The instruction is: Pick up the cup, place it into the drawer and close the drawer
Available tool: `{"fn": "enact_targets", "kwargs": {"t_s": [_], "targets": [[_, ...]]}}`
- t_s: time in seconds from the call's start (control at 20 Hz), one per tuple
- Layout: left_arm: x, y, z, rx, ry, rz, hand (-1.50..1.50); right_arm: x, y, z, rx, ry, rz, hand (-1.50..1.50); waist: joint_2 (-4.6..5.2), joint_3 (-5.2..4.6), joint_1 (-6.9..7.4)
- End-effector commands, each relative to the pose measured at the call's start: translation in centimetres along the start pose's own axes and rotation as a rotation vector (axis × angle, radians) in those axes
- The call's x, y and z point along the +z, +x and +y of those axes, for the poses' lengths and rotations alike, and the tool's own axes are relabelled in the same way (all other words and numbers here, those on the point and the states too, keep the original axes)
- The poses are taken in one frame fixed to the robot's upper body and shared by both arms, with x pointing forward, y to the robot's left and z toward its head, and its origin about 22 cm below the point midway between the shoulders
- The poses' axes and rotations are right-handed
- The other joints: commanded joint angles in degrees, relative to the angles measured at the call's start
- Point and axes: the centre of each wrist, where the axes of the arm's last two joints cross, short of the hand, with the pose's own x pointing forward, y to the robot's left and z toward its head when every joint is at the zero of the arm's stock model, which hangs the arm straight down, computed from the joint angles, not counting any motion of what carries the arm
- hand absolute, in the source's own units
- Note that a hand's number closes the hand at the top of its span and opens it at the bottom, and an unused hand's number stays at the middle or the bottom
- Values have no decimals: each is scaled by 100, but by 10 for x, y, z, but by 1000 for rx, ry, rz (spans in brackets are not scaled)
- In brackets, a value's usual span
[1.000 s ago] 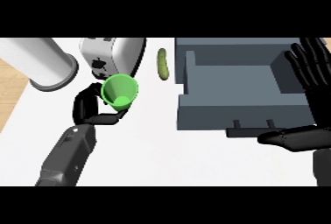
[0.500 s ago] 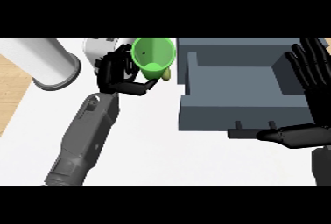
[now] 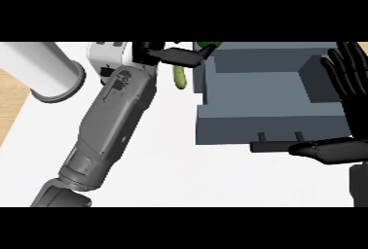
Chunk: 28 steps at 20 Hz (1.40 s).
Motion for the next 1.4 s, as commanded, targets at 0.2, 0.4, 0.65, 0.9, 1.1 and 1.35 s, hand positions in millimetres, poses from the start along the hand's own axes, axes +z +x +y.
{"fn": "enact_targets", "kwargs": {"t_s": [0.2, 0.4, 0.65, 0.9, 1.1, 1.35], "targets": [[-41, 25, -44, -95, -6, 172, 150, 2, -5, 13, 3, 23, -4, -150, 57, 1, -154], [-34, 7, -49, -168, 18, 249, 150, -10, -1, 8, -21, 57, -42, -150, 115, 6, -394], [-20, -14, -45, -248, -67, 353, 150, -21, 1, 17, -21, 54, -53, -150, 167, 7, -501], [-14, -20, -47, -287, -144, 442, 150, -33, 5, 31, -32, 106, -86, -150, 238, 10, -853], [-3, -31, -44, -300, -160, 457, -150, -36, 10, 28, -43, 138, -97, -150, 256, 9, -971], [11, -41, -38, -172, -88, 407, -150, -43, 8, 43, -122, 258, -119, -150, 343, 2, -1112]]}}
